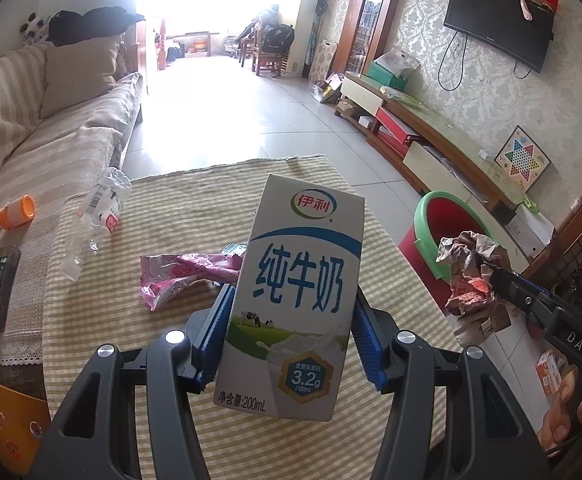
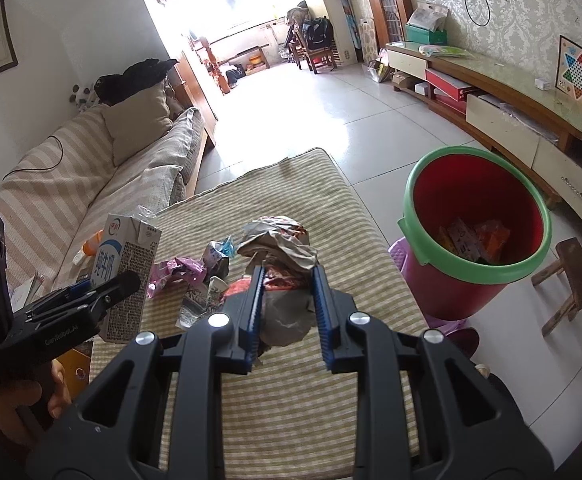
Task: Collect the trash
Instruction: 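Lift the milk carton and crumpled foil toward the red bucket, then open the right tool over the red bucket to drop the foil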
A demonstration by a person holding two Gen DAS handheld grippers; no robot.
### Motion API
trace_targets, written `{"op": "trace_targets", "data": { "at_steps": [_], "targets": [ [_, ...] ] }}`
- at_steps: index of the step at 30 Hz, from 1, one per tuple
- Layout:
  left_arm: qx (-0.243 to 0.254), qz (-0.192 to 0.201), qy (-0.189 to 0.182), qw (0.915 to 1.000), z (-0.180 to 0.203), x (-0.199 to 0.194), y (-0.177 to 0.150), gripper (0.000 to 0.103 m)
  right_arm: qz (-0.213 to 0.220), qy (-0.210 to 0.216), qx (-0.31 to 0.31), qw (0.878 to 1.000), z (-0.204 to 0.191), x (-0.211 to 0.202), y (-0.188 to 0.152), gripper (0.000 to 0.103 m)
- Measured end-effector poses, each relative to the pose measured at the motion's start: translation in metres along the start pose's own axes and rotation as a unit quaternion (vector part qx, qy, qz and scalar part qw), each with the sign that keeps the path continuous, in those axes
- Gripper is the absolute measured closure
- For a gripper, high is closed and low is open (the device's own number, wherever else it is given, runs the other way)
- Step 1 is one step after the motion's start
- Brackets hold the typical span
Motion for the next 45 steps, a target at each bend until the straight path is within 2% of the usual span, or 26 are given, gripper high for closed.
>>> {"op": "trace_targets", "data": {
  "at_steps": [17,25,33,41,45],
  "targets": [
    [0.029,-0.019,-0.022,0.9992,0.035,0.032,0.015,0.050,0.007,-0.013,0.027,1.000,0.034,-0.002,0.010,0.079],
    [0.040,-0.039,-0.040,0.9977,0.061,0.054,0.008,0.050,0.018,-0.043,0.063,0.997,0.076,-0.003,0.014,0.079],
    [0.058,-0.066,-0.045,0.9951,0.080,0.074,0.005,0.050,0.011,-0.065,0.109,0.992,0.121,0.008,0.008,0.079],
    [0.081,-0.077,-0.056,0.9922,0.105,0.080,-0.005,0.050,0.019,-0.098,0.123,0.987,0.165,0.029,0.022,0.079],
    [0.087,-0.074,-0.057,0.9918,0.113,0.079,-0.003,0.050,0.027,-0.124,0.108,0.986,0.178,0.039,0.034,0.079]
  ]
}}
Point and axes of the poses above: each gripper's, at about its wrist camera, not at the fingertips, and x roughly the way its jaws point, z to its right, y to its top, the point moved 5 cm from there along x, roughly the way its jaws point, and after that the axes turned 7 degrees about -y, right-handed, at the moved point
